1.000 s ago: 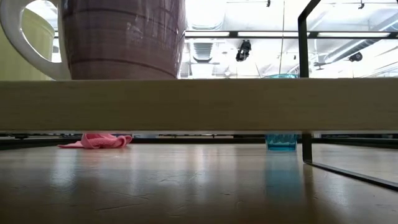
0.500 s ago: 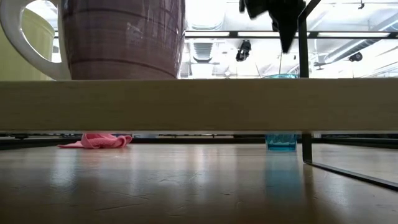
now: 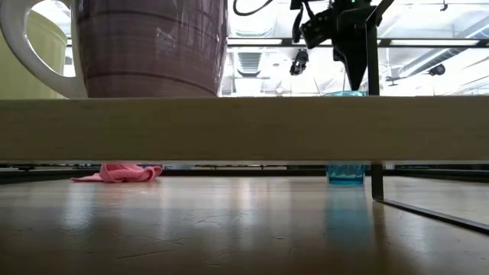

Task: Stack small to large cups/mugs on shelf
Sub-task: Put the blue cup on the shelf

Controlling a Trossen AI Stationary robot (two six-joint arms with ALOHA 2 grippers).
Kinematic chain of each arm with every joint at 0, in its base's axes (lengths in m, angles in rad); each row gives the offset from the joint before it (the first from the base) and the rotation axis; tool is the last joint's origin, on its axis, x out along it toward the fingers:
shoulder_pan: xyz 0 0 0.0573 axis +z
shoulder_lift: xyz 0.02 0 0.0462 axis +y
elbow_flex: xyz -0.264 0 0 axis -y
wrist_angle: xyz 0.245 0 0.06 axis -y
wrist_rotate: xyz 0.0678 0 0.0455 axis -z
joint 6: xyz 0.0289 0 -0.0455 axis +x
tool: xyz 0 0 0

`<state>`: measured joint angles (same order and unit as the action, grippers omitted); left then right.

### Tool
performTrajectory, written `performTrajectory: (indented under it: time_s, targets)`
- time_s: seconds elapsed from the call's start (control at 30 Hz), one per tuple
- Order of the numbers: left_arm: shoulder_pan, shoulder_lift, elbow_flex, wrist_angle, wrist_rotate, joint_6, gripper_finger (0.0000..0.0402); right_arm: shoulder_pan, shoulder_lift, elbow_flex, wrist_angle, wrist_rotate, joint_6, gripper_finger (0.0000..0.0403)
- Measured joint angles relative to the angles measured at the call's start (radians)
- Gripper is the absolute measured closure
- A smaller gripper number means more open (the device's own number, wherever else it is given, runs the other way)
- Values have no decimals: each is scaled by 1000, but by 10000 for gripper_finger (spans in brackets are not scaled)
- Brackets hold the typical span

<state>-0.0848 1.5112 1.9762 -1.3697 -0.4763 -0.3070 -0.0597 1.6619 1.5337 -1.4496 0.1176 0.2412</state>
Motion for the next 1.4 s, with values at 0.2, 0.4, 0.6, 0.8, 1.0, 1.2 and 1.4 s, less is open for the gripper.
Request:
performTrajectory:
  time_s: [0.2,0.4,0.6,0.8,1.0,1.2,1.4]
  targets:
    - [8,1,0,0,-1,0,320,0,3,-1,63,-17,-43,339]
    - [13,5,0,0,-2,0,320,-23,3,-33,99,-46,-52,339]
    - [14,6,0,0,-3,0,320,-40,4,-68,112,-46,-58,340]
    - [14,6,0,0,-3,0,320,-39,4,-71,122,-46,-59,363]
    - [14,6,0,0,-3,0,320,-32,3,-30,118,-46,-59,392]
    - [14,6,-1,0,-3,0,320,-10,2,112,38,-46,-62,393]
    - [14,6,-1,0,-3,0,320,35,1,316,31,-42,-64,393]
